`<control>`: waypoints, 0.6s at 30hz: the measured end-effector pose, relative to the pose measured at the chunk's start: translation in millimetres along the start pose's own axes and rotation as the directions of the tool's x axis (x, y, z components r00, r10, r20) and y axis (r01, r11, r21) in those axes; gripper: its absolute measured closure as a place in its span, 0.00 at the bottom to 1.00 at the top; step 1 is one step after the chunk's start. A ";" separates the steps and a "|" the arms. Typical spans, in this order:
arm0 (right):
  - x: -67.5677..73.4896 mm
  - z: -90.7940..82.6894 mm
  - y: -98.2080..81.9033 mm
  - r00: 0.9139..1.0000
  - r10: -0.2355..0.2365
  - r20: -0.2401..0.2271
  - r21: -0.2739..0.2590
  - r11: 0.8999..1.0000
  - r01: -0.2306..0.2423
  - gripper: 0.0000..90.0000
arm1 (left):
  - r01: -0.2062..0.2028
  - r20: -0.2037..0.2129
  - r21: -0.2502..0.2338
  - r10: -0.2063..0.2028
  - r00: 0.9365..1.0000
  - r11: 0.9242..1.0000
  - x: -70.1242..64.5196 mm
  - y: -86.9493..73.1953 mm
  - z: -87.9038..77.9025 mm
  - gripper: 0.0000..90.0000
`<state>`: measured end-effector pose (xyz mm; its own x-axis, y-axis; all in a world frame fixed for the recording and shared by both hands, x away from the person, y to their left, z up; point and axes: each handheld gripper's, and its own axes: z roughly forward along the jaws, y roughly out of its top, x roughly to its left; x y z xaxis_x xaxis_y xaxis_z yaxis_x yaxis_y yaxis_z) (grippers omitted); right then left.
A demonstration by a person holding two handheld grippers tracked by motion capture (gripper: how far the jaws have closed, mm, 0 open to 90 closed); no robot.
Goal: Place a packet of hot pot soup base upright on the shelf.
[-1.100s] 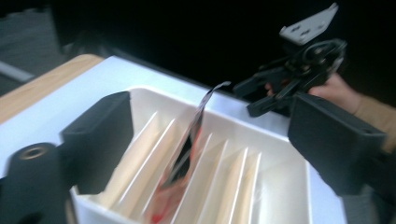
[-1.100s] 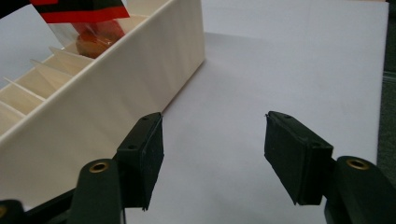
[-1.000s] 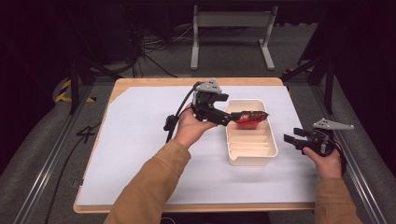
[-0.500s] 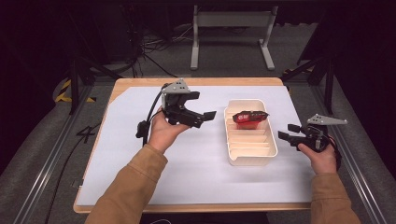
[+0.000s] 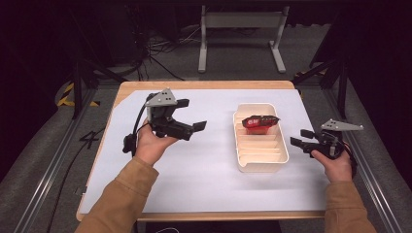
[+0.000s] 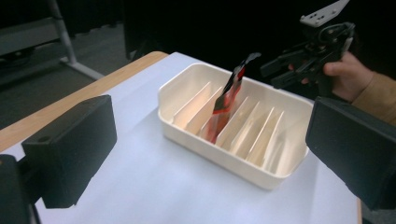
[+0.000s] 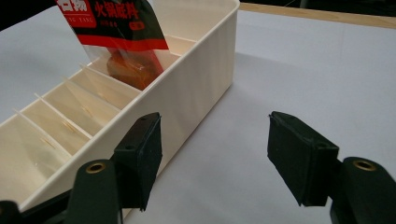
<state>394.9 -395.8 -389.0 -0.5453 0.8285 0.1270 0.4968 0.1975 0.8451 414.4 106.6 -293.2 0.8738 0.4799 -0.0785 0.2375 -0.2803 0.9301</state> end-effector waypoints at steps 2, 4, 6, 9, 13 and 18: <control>0.2 -0.7 -0.2 1.000 0.004 0.001 0.001 1.000 -0.004 0.39 | 0.000 -0.008 0.004 0.000 1.000 1.000 0.8 -3.1 -6.3 0.03; 0.0 -1.1 -0.4 1.000 -0.001 0.000 -0.001 1.000 0.001 0.39 | 0.000 -0.020 0.005 0.000 1.000 1.000 1.9 -6.7 -13.3 0.03; 0.3 -1.4 -0.7 1.000 -0.001 0.000 -0.001 1.000 0.001 0.39 | 0.004 -0.025 0.008 -0.003 1.000 1.000 3.6 -11.6 -21.0 0.03; 0.5 -2.0 -1.0 1.000 -0.002 -0.001 -0.001 1.000 0.002 0.38 | 0.001 -0.049 0.021 0.000 0.999 1.000 6.3 -20.2 -30.9 0.03; 0.5 -1.7 -2.4 1.000 0.002 -0.002 0.006 1.000 -0.002 0.38 | 0.008 -0.080 0.027 -0.006 0.997 1.000 9.9 -32.5 -38.6 0.03; 0.6 -2.6 -2.8 1.000 -0.003 0.004 -0.002 1.000 0.003 0.38 | 0.032 -0.105 0.024 -0.029 0.994 0.999 15.2 -52.6 -48.7 0.04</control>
<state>391.4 -397.2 -390.0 -0.5442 0.8301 0.1220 0.4934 0.1990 0.8467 394.5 169.1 -325.9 0.8172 0.5724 -0.0675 0.2755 -0.2851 0.9180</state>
